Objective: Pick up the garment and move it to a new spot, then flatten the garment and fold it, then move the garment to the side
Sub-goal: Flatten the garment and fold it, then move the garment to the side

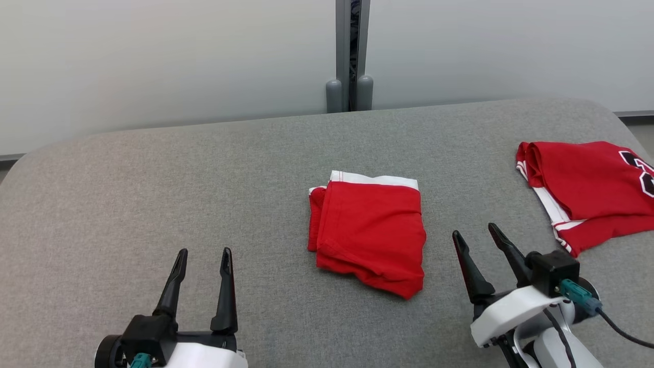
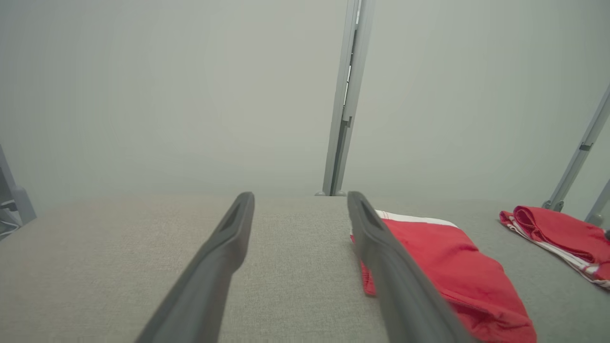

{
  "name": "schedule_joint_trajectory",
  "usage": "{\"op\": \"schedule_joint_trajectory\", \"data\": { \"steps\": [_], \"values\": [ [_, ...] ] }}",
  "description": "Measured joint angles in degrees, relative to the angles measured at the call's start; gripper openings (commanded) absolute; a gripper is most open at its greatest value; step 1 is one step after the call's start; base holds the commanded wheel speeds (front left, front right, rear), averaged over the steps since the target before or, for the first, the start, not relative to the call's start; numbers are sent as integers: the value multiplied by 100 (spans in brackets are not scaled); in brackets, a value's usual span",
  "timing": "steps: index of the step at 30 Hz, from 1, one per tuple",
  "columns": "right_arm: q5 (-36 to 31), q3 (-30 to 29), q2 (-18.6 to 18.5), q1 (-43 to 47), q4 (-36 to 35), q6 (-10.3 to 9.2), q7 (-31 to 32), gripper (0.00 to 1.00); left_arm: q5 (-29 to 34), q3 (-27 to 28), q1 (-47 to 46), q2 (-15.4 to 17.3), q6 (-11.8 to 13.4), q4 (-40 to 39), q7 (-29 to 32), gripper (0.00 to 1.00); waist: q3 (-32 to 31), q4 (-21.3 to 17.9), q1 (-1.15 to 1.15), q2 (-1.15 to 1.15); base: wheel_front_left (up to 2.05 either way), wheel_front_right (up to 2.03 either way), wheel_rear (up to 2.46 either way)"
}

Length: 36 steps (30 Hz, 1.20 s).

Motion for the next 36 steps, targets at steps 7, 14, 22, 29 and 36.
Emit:
{"op": "schedule_joint_trajectory", "data": {
  "steps": [7,14,22,29,36],
  "values": [
    [-265,-325,98,411,-274,0,0,100,-166,107,185,-1,-2,29,0,100,-126,-57,0,0,0,0,0],
    [-553,-511,154,855,-616,0,0,100,-224,270,406,-1,0,57,0,100,-309,-88,0,0,0,0,0],
    [-728,-634,223,1099,-891,0,0,100,135,386,595,-2,-3,73,-1,100,-457,-97,0,0,0,0,0],
    [-800,-689,264,1204,-975,0,0,100,403,427,752,-1,-4,54,0,100,-509,-55,0,0,0,0,0],
    [-848,-705,299,1232,-992,0,0,100,490,434,810,-1,-3,21,0,100,-495,-5,0,0,0,0,0]
  ]
}}
